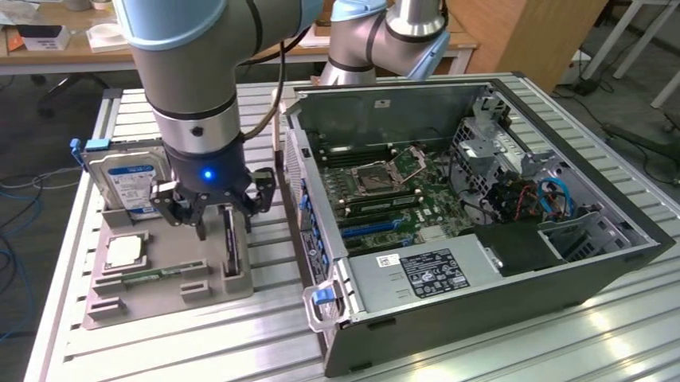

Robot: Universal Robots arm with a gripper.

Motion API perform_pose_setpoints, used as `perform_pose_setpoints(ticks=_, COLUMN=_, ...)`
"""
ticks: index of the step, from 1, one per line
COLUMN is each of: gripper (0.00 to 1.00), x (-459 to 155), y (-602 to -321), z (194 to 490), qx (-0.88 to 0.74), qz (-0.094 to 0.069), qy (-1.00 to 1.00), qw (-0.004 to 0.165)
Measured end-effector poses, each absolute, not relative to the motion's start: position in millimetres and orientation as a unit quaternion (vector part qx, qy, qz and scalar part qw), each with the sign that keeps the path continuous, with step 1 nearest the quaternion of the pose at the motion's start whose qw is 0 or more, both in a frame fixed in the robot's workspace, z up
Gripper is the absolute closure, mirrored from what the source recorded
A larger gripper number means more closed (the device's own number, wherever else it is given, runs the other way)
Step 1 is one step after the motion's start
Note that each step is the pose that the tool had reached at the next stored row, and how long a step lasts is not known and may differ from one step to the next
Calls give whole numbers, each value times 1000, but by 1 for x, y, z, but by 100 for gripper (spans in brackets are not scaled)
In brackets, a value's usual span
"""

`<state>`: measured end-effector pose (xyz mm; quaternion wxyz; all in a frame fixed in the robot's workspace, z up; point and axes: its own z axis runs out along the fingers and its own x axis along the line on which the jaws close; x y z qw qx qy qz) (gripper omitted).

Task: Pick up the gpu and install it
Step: 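Pick up the gpu and move the gpu toward the slot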

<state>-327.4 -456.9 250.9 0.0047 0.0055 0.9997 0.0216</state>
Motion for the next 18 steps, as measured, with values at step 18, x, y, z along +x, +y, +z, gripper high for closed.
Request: perform_pose_setpoints(ticks=18, gripper=35, x=-327, y=-457, z=235, qx=6, qz=22, qy=1000, qw=5)
